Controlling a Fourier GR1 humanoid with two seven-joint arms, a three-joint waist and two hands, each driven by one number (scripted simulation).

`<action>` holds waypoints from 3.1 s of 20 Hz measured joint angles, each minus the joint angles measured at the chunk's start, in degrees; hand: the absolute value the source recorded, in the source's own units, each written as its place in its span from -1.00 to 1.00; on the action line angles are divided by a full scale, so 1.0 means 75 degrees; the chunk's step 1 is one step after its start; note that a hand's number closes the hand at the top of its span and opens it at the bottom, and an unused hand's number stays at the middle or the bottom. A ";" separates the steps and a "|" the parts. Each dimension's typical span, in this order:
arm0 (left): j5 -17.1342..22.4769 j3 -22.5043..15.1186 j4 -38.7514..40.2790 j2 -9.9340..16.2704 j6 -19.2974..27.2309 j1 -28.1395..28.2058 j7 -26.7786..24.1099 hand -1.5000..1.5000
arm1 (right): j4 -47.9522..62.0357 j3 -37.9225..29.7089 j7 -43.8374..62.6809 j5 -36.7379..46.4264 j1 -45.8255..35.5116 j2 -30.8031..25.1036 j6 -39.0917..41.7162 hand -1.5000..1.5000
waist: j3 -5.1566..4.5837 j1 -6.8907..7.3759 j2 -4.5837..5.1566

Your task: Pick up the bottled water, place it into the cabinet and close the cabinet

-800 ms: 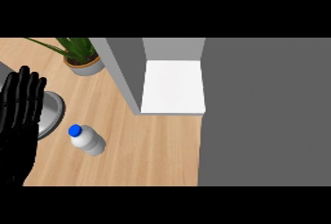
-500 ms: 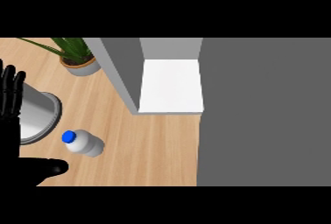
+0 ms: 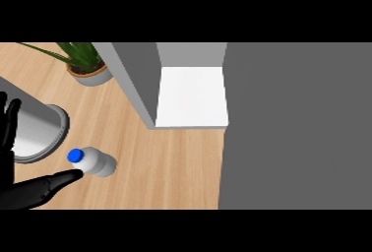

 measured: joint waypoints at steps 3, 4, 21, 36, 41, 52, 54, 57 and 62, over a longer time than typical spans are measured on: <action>-0.0261 -0.0185 -0.0517 -0.0050 0.0115 0.0333 0.0477 -1.00 | -0.0192 0.0323 0.0087 0.0133 0.0291 0.0039 0.0004 -1.00 | 0.0000 0.0015 0.0005; -0.0321 -0.0124 -0.0530 0.0029 0.0148 0.0274 0.0665 -1.00 | -0.0208 0.0293 0.0036 0.0134 0.0378 0.0010 0.0059 -1.00 | 0.0000 0.0012 0.0009; 0.0033 0.0332 0.1325 -0.0162 -0.0299 0.1511 -0.0537 -1.00 | -0.0524 0.1310 -0.1205 0.0513 0.2378 -0.0248 0.0254 -1.00 | -0.0011 -0.0067 0.0010; 0.0932 0.1327 0.5988 -0.0003 -0.1272 0.0658 -0.3276 -1.00 | -0.0522 0.1943 -0.2301 0.0692 0.3473 -0.0739 0.0091 -1.00 | -0.0018 -0.0145 0.0018; 0.1008 0.1492 0.7656 0.0110 -0.1748 0.0179 -0.4410 -1.00 | -0.0558 0.1925 -0.2495 0.0722 0.3631 -0.0961 -0.0001 -1.00 | -0.0023 -0.0144 0.0033; 0.0908 0.1774 1.0804 0.0353 -0.2421 -0.0944 -0.6761 1.00 | -0.0540 0.2230 -0.3395 0.0834 0.4372 -0.1478 -0.0167 -1.00 | -0.0027 -0.0204 0.0032; 0.0811 0.1792 1.1231 0.0436 -0.2410 -0.1120 -0.7122 1.00 | -0.0549 0.2247 -0.3458 0.0846 0.4414 -0.1547 -0.0238 -1.00 | -0.0024 -0.0186 0.0036; 0.0499 0.1739 1.1650 0.0557 -0.2064 -0.1378 -0.7674 1.00 | -0.0544 0.2274 -0.3562 0.0871 0.4443 -0.1668 -0.0309 -1.00 | -0.0006 -0.0177 0.0031; -0.0035 0.1607 1.2181 0.0760 -0.1406 -0.1729 -0.8627 1.00 | -0.0534 0.2192 -0.3761 0.0874 0.4582 -0.1874 -0.0385 -1.00 | 0.0008 -0.0172 0.0029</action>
